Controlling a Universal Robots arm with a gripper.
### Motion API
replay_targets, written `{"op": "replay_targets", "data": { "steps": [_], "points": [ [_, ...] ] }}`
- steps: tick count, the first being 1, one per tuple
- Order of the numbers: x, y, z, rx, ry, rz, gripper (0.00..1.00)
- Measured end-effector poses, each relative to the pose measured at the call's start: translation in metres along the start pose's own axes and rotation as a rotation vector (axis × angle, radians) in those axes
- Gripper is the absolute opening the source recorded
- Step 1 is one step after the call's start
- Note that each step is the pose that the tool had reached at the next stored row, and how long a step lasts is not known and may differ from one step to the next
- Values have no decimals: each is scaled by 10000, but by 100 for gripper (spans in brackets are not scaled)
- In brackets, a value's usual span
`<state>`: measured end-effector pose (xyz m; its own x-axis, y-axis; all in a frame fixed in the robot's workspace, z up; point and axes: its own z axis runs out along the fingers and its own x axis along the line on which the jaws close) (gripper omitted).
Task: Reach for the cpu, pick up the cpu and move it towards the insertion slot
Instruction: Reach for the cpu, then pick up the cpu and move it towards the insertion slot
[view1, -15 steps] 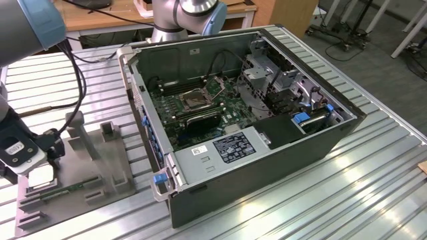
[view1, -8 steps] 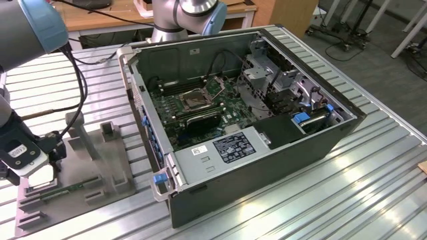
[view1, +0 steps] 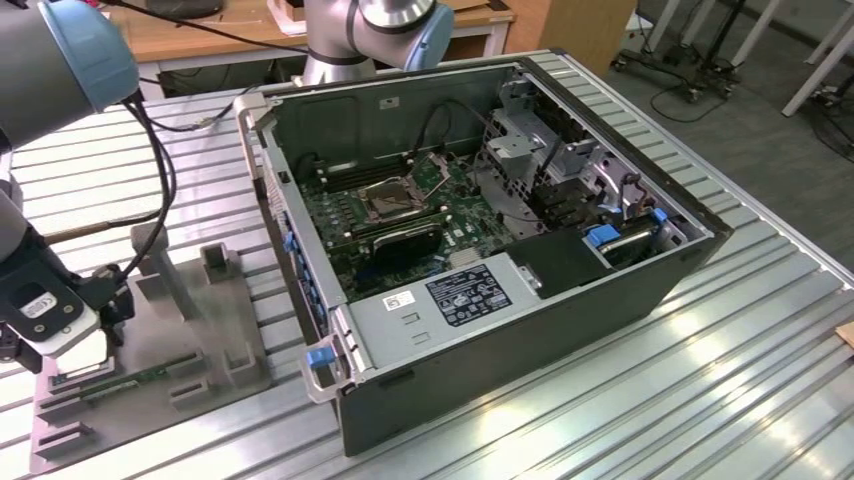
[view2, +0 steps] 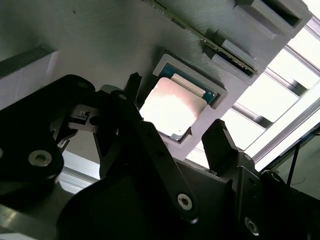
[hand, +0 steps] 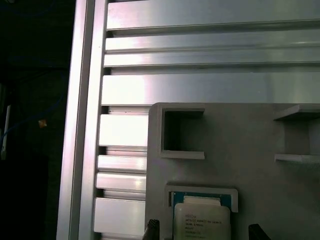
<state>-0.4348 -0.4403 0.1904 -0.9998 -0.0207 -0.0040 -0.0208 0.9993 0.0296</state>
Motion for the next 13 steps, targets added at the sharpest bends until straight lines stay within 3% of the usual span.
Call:
{"op": "replay_targets", "data": {
  "steps": [13],
  "points": [
    [0,-1,54,0,0,0,76]
  ]
}}
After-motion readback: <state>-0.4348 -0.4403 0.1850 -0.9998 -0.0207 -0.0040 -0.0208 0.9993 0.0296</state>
